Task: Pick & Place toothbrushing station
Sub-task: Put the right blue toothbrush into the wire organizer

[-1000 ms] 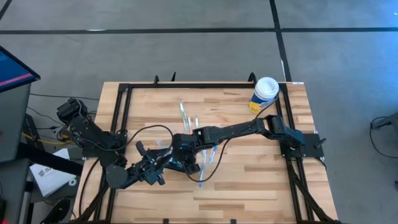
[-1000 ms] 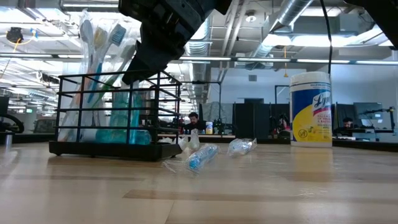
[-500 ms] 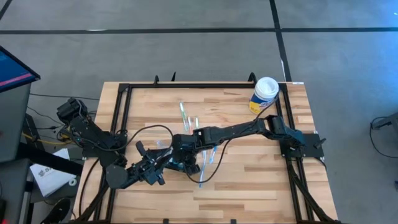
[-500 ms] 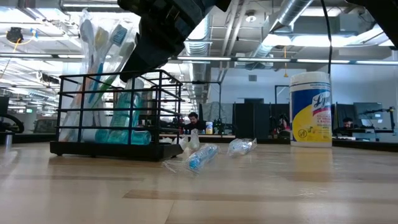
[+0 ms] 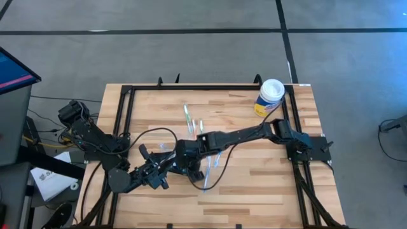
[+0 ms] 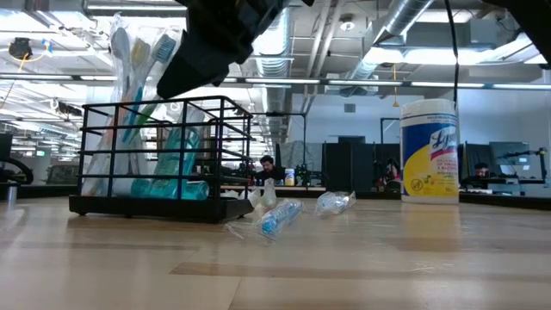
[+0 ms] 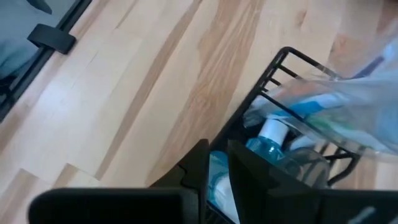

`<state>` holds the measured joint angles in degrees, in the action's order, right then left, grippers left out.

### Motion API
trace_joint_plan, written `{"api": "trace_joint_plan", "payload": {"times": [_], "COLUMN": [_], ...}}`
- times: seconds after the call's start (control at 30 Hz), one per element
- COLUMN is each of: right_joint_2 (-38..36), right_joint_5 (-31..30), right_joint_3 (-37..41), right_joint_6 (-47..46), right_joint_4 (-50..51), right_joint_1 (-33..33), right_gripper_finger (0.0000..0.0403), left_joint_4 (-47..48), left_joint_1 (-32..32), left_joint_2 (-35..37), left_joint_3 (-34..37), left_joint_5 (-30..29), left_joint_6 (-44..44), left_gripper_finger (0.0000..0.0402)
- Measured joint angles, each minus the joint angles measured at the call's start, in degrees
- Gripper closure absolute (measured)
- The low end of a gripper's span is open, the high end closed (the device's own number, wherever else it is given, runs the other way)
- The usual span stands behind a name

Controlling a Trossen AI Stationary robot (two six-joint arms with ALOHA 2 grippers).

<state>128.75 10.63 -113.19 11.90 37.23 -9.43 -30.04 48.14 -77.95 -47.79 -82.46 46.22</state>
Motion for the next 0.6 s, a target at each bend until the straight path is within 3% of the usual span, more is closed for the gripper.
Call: {"api": "trace_joint_plan", "payload": {"times": [0.6], "right_joint_2": [-4.3], "right_joint_5": [-1.7], "right_joint_3": [-0.1], "right_joint_6": [-2.8], "right_joint_4": [6.8], "right_joint_1": [-1.2], "right_gripper_finger": [0.0370], "left_joint_4": [0.0], "left_joint_1": [0.0], "left_joint_2": [0.0], "left_joint_3": [0.0], "left_joint_5": [-0.2], "left_joint_6": [0.0], "left_gripper_finger": [0.0296]}}
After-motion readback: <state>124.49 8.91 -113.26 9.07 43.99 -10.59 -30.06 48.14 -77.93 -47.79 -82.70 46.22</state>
